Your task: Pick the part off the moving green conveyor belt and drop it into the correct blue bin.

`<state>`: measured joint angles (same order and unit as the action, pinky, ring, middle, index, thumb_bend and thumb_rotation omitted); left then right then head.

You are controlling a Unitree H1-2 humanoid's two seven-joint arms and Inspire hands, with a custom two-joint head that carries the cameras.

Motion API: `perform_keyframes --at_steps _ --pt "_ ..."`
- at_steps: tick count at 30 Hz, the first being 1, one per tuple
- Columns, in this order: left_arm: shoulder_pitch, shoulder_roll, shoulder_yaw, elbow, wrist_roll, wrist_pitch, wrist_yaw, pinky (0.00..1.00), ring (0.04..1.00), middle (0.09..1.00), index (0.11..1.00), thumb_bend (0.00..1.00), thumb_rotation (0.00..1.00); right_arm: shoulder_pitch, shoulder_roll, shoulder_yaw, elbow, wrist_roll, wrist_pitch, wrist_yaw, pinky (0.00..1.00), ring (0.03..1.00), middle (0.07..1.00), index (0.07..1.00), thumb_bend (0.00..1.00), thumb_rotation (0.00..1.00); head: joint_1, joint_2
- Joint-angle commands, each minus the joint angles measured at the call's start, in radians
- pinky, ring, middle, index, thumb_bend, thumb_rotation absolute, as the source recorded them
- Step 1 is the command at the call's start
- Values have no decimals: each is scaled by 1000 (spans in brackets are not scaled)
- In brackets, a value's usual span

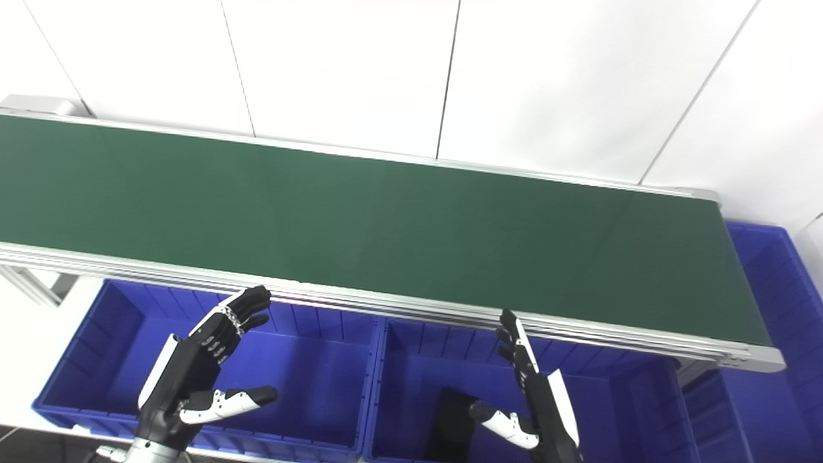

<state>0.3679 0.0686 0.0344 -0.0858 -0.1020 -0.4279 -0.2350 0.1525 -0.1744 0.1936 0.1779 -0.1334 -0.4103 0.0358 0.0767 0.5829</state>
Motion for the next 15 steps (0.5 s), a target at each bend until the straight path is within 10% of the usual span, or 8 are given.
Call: perform_keyframes --at_steps 1,15 --pt "0 -3 9 -16 -14 -42 -11 856 884 868 841 777 232 -8 -1 4 -14 14 -60 -24 898 939 975 1000 939 736 -2 0" --pt "-25 18 36 -12 -43 -41 -58 883 906 894 867 731 198 18 30 25 -54 -12 -60 -156 832 889 927 973 972 647 -220 30"
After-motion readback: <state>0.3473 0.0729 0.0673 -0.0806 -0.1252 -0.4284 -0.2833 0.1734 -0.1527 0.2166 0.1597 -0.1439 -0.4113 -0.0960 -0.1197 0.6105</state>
